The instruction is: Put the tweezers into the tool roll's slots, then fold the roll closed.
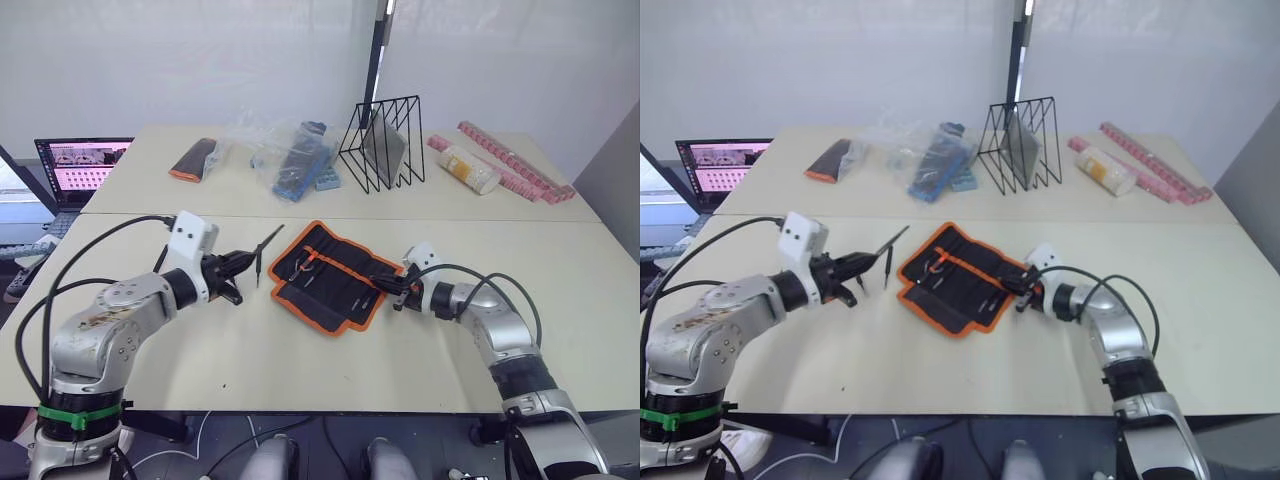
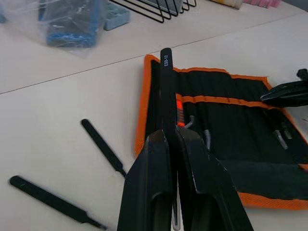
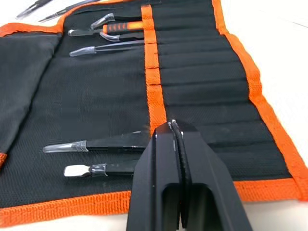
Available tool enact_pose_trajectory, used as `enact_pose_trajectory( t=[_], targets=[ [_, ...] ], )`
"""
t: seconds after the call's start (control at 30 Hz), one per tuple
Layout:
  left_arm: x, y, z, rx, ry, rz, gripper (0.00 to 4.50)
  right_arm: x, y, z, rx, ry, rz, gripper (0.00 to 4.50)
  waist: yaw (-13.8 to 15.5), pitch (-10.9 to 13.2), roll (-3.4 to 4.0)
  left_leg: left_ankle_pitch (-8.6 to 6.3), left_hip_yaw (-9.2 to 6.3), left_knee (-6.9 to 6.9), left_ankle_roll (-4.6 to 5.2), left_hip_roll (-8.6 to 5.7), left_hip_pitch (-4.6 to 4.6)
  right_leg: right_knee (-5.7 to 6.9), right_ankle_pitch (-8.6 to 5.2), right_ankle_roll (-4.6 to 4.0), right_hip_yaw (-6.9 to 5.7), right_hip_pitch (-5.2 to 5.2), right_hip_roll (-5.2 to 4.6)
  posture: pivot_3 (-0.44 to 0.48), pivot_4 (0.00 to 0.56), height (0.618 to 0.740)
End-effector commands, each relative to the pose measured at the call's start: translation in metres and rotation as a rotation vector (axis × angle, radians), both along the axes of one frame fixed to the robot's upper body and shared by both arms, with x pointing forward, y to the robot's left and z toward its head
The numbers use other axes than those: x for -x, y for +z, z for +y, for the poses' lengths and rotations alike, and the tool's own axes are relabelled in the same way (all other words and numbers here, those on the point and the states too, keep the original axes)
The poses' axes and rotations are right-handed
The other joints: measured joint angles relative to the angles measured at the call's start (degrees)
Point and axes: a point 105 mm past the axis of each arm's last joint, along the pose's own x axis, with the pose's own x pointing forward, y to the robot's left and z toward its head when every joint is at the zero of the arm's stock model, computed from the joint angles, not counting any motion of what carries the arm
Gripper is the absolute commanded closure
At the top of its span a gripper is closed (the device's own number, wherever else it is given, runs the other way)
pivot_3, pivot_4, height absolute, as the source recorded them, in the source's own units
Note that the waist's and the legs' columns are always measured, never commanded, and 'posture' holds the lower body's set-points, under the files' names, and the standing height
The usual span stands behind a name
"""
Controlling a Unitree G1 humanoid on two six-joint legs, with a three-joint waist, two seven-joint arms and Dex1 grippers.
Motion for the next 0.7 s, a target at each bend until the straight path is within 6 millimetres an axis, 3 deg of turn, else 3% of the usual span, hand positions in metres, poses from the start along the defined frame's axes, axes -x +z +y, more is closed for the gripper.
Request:
enact_pose_trajectory(
  t=[0.03,0.3,0.47,0.7],
  targets=[
    [-0.003,0.001,-0.015,-0.072,0.023,-0.035,4.50,0.005,-0.009,0.004,0.021,0.025,-0.003,4.47,0.02,0.00,0.00,0.00,0.00,0.00,0.00,-0.01,0.00,0.00,0.00,0.00,0.00,0.02,0.00,0.000,0.150,0.687],
    [0.000,-0.024,-0.044,-0.072,-0.038,0.173,4.50,0.003,-0.021,-0.002,0.063,-0.013,0.001,4.47,0.06,0.00,0.00,0.01,-0.01,0.07,-0.01,-0.01,0.03,0.01,0.00,0.00,-0.01,0.07,0.01,0.000,0.150,0.687],
    [-0.009,-0.021,-0.056,-0.048,-0.024,0.186,4.50,0.002,-0.023,-0.007,0.071,-0.041,0.008,4.47,0.06,-0.01,-0.01,0.03,-0.01,0.11,-0.03,-0.01,0.08,0.03,0.00,0.00,-0.02,0.14,0.01,0.000,0.150,0.687],
    [-0.014,-0.042,-0.067,-0.159,-0.010,0.216,4.50,0.003,-0.024,-0.009,0.085,-0.042,0.016,4.47,0.13,-0.01,-0.01,0.04,-0.01,0.11,-0.05,-0.03,0.09,0.06,0.00,0.00,0.01,0.15,0.00,0.000,0.150,0.687]
  ],
)
